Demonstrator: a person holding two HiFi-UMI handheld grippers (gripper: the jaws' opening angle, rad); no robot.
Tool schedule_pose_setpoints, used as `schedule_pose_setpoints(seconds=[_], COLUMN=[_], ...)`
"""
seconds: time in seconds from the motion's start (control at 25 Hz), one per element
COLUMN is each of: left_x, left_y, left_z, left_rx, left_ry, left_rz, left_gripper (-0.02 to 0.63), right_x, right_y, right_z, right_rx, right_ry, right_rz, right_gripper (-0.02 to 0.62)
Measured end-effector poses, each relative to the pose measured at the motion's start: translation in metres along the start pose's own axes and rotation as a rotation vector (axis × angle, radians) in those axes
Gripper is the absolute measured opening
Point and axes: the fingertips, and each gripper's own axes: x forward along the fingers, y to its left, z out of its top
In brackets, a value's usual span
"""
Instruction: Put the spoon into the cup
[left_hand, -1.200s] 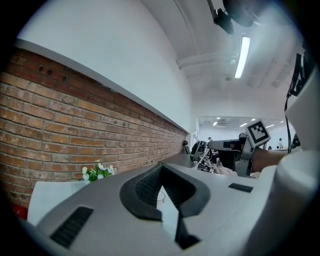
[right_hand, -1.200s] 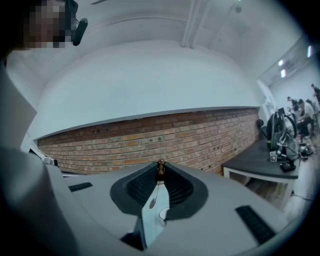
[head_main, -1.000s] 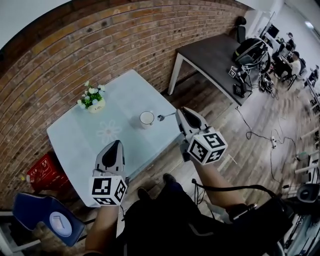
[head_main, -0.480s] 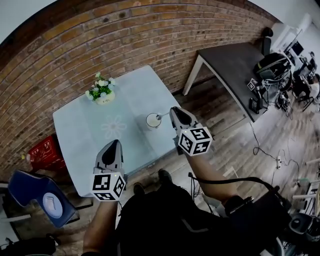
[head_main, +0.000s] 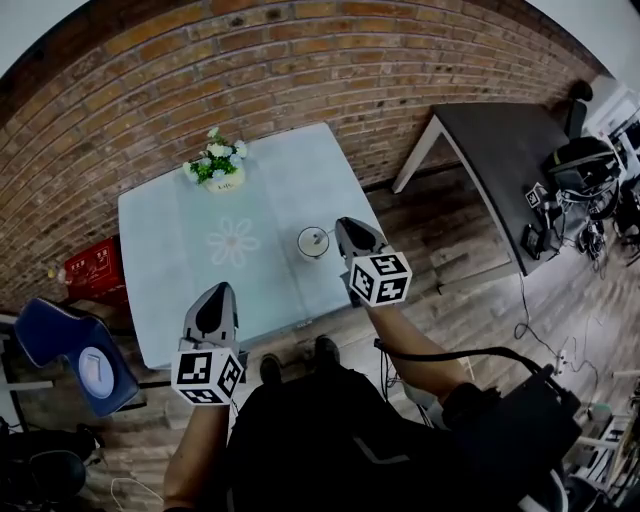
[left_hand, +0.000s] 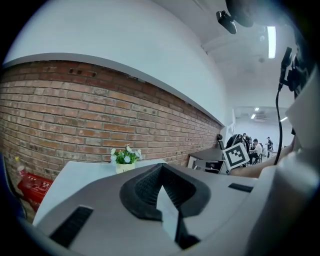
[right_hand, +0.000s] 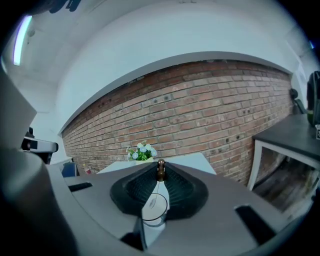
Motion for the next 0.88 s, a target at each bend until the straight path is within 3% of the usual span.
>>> schedule_pose_setpoints(seconds=[0.36,0.56,0.88], left_x=[-0.013,-0.016,-0.021], left_y=[-0.001,-0.001,-0.003], left_z=[-0.008,-0.009,-0.01], left_rx=[-0.012,-0.066,-0.036], left_ry=[0.013,0.009,0.008], left_rz=[0.121,0.175,0.223], left_gripper=[0.009,0.009,0.009], right_x=[0.031,0.039,0.047], right_y=[-0.001,-0.005,-0.005], right_z=[-0.037,-0.051,-0.07], right_rx=[0.007,0.009,0.023], right_ry=[0.081,0.116,0.153], right_rz=[0.093,0.117,0.138], right_gripper=[0.054,0.054,0.054])
